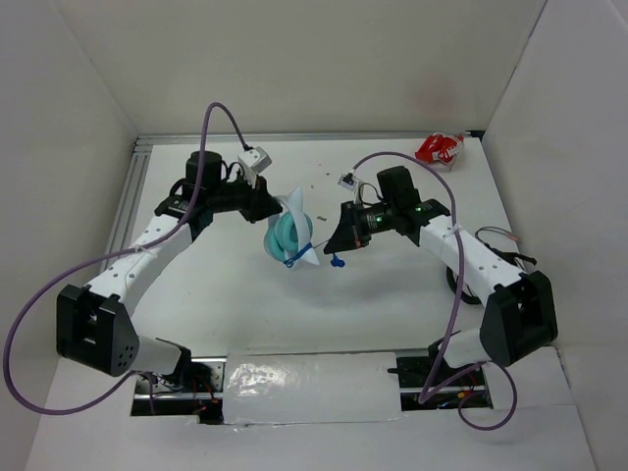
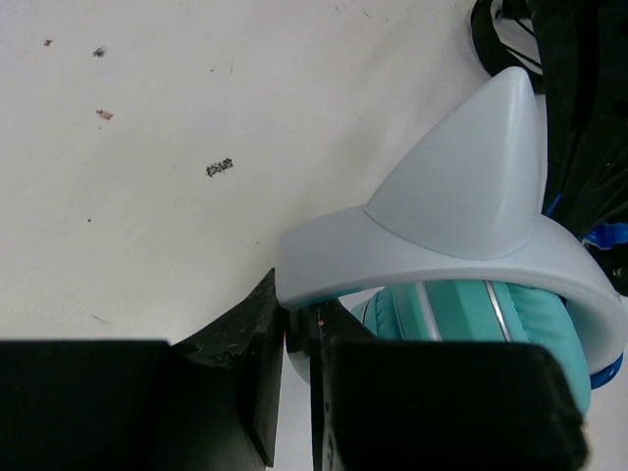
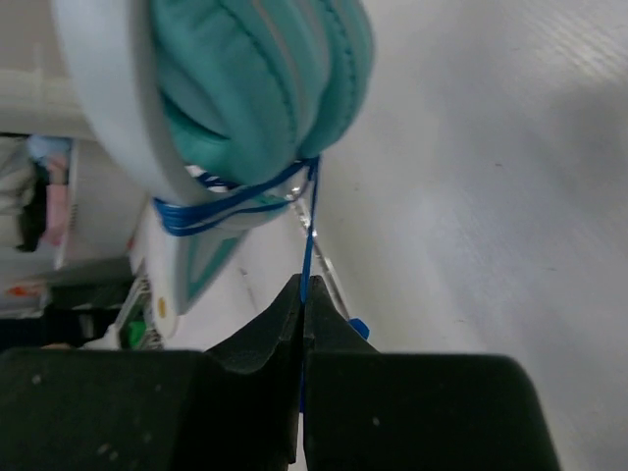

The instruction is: Wrap the headphones

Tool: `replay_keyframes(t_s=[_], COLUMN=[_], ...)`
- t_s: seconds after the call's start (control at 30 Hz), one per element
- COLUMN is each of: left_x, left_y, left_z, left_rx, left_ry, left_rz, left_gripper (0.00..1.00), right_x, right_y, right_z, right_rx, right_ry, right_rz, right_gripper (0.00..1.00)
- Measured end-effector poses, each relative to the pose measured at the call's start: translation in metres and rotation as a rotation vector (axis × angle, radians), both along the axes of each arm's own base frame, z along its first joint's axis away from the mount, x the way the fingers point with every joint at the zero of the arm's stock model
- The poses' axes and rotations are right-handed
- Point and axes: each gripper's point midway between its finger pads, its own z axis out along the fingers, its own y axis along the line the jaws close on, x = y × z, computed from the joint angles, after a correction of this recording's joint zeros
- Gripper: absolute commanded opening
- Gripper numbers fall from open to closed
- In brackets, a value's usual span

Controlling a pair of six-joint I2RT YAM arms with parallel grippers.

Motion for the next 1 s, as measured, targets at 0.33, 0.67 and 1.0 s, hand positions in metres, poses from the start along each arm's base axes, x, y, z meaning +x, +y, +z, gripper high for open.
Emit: replay_keyframes(t_s=[0.33, 0.67, 1.0], left_x=[0.002, 0.022, 0.032], left_y=[-0.020, -0.024, -0.042], left_z=[-0.021, -0.040, -0.050], left_rx=[0.064, 0.127, 0.161], left_ry=[-0.011, 0.016, 0.004], left_rz=[-0.028, 0.067, 0.104], left_gripper=[0.00, 0.00, 0.00], right_x=[-0.010, 0.020, 0.017], right_y=[0.009, -0.004, -0.016], right_z=[0.023, 0.015, 0.014], right_rx=[0.150, 0.116, 0.092], right_ry=[0.213, 0.392, 0.535], right_rz=[0.132, 0.021, -0.014], right_gripper=[0.00, 0.00, 0.00])
